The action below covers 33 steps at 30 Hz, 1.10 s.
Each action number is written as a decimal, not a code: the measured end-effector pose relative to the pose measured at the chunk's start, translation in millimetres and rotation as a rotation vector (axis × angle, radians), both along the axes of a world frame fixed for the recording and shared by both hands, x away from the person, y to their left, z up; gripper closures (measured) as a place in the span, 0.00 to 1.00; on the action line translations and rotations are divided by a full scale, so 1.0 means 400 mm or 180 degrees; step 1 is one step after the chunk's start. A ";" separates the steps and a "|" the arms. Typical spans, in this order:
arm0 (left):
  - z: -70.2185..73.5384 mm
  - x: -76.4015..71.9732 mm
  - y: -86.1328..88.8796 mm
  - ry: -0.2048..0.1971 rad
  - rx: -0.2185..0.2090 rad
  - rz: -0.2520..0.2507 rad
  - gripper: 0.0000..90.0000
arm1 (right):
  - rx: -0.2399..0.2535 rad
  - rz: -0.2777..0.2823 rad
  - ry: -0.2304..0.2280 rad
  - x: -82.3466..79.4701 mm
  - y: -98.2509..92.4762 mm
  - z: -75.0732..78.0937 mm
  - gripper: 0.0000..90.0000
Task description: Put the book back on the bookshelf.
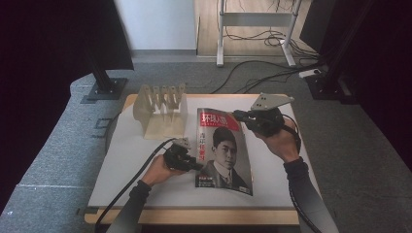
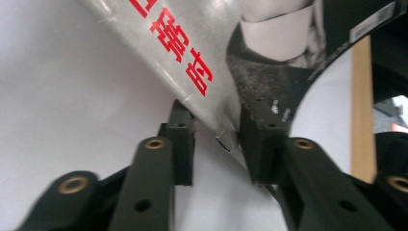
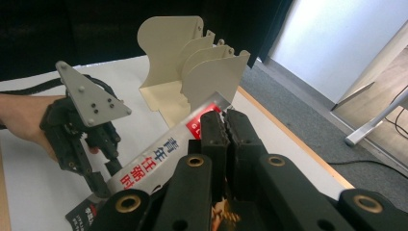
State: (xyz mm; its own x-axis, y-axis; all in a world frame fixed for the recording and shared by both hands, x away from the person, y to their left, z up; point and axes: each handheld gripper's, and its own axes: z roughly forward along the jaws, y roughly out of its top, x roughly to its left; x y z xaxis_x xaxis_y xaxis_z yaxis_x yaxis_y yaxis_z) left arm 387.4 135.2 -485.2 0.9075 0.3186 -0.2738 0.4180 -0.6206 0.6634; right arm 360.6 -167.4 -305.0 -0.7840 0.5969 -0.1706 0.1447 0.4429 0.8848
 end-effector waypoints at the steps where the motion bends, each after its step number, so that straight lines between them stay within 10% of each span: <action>1: 0.003 -0.001 0.001 0.0008 -0.0001 -0.0012 0.82 | -0.0016 -0.0008 -0.0007 0.002 0.000 0.000 0.95; 5: 0.015 -0.009 0.003 -0.0068 0.0012 -0.0030 0.87 | -0.0054 -0.0049 -0.0010 0.007 -0.003 -0.001 0.95; 14: 0.066 -0.014 0.039 -0.0788 0.0004 0.0379 0.97 | 0.0058 -0.0121 -0.0122 0.000 -0.028 0.032 0.95; 33: 0.075 -0.070 0.024 -0.1176 0.0218 0.0073 0.91 | 0.0102 -0.0055 -0.0123 -0.054 -0.083 0.009 0.95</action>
